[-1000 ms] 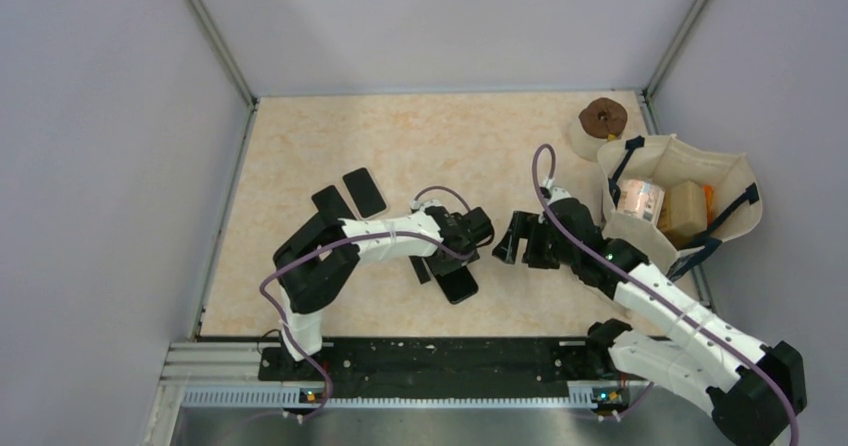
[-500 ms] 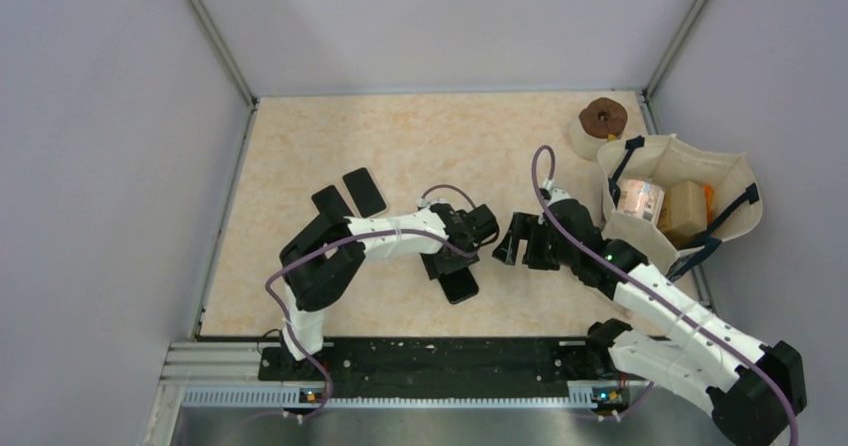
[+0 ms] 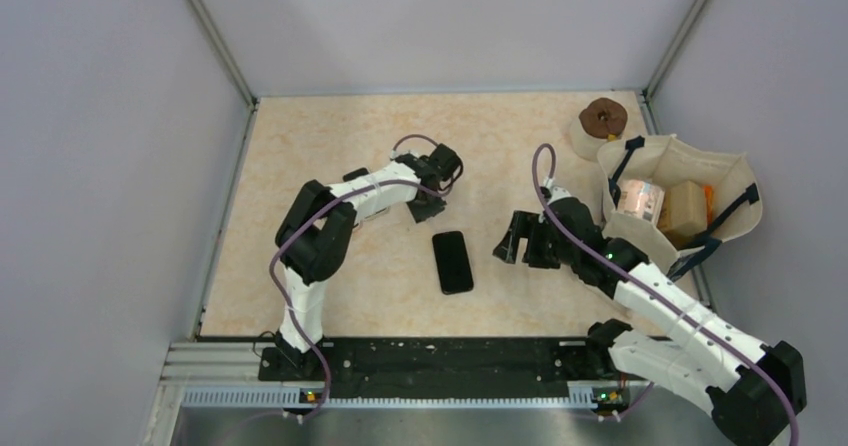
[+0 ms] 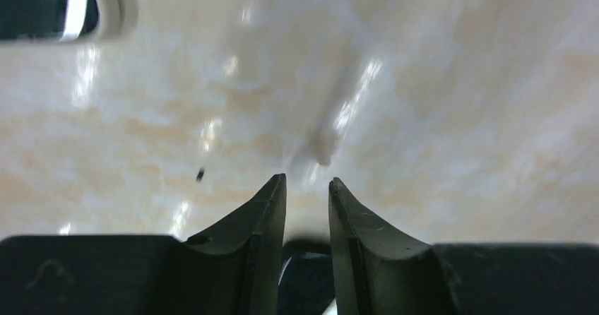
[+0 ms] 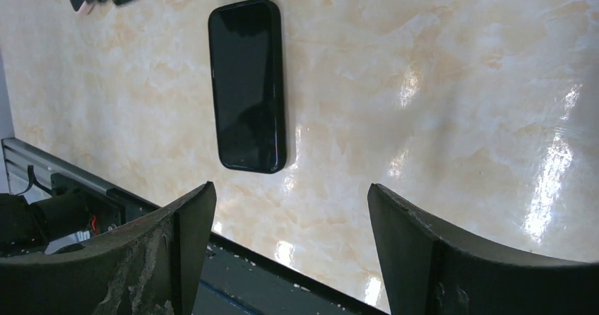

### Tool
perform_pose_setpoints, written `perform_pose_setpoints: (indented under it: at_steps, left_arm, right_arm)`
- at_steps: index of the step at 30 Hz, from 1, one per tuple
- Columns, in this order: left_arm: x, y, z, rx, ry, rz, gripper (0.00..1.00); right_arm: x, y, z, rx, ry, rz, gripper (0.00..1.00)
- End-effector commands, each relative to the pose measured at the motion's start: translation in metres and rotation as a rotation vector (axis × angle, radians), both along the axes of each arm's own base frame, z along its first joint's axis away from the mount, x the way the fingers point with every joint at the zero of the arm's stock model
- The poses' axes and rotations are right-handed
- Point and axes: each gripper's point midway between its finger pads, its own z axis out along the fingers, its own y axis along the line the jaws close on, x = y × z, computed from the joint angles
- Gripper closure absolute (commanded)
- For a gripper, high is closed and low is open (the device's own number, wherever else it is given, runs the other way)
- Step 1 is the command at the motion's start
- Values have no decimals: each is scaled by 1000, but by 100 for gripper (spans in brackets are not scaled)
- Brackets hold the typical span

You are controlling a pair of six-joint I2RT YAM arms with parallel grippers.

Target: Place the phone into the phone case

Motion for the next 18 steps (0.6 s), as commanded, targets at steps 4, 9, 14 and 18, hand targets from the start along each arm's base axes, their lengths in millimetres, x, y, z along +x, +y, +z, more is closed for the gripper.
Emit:
perform_pose_setpoints:
  at_steps: [4,9,14,18]
  left_arm:
    - [41,-19,25,-50,-87,-131,53]
    - [-3,-37,38,-45,-87,-236,14]
    - [-47,-42,34,-19,-41,-286,6]
    - [-74,-40,25,17,-1,-286,4]
  right_arm:
    - [16,-2,25,3,-66,-33,20]
    - [19,-11,30,-33,-84,-68,19]
    - [17,-14,35,-32,-92,-78,18]
    - [14,-17,39,-27,-98,-88,17]
